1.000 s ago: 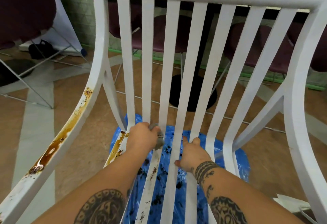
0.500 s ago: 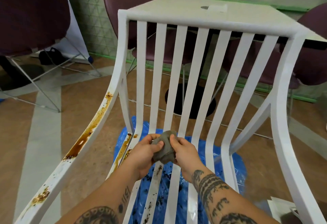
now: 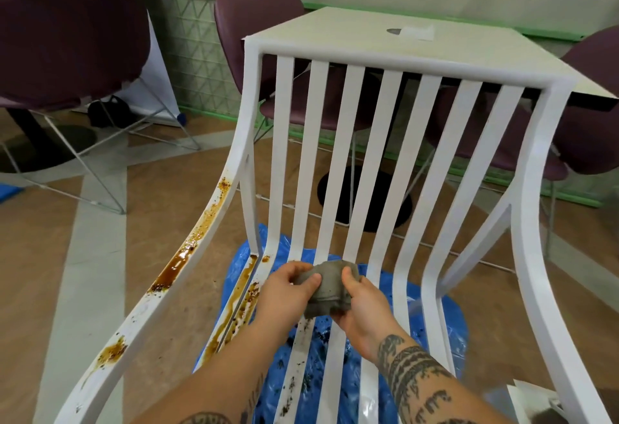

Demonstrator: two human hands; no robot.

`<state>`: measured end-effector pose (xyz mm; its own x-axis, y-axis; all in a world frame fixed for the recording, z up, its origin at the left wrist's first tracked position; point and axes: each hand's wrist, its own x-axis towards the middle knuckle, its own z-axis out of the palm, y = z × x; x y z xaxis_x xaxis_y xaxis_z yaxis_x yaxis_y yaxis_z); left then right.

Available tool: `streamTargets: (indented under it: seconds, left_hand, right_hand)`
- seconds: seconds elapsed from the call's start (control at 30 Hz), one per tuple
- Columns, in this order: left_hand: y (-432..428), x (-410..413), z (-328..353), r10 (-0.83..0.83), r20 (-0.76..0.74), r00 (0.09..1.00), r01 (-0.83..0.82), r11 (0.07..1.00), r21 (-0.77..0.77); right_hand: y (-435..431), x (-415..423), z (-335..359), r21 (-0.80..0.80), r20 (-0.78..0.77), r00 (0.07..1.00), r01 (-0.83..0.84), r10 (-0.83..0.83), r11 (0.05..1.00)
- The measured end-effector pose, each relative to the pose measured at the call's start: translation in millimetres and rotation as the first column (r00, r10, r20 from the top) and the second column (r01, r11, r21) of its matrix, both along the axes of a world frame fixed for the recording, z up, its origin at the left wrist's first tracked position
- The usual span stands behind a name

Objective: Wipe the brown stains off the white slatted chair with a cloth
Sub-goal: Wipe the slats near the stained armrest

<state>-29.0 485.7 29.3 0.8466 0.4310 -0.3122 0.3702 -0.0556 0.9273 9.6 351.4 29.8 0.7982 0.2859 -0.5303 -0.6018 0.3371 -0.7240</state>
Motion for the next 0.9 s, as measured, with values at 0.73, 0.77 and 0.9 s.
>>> streamTargets:
  seconds: [0.73,0.77,0.9]
  left_hand:
    - [89.9,54.8,-34.0,0.168,-0.436,0.884,-0.079,0.974,0.214]
    - [90.2,58.6,-35.7,0.127,-0.463,0.877,-0.018,0.972,0.233]
    - [95.7,66.2,-50.5,0.099,-0.56,0.822,0.158,0.906,0.392]
  right_hand:
    - [29.2,80.2,-40.6,-0.765,0.529,0.721,0.177,0.447,0.62]
    - [31.2,84.9,-46.4,-0.804,0.501,0.689,0.146,0.524,0.576]
    - [38.5,91.7,-66.8,-0.91,0.317,0.601,-0.024,0.733,0.414]
